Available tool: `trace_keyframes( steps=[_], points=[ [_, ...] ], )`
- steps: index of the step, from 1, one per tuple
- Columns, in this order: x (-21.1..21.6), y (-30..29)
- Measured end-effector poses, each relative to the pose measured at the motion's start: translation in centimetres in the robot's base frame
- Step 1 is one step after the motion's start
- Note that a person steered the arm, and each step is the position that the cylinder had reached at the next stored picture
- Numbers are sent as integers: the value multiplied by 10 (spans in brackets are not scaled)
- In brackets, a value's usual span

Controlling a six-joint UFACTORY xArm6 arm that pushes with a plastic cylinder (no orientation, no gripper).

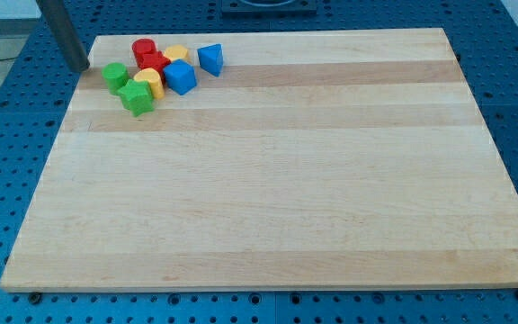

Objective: Push the yellow heart into the blue cube

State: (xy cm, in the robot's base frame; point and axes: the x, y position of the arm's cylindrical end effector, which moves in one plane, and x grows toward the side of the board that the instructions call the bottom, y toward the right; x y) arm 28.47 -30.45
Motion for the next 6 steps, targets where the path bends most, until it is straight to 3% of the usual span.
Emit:
trace_keyframes(
  steps=[1, 6],
  points=[
    [46, 17],
    [51, 131]
  ],
)
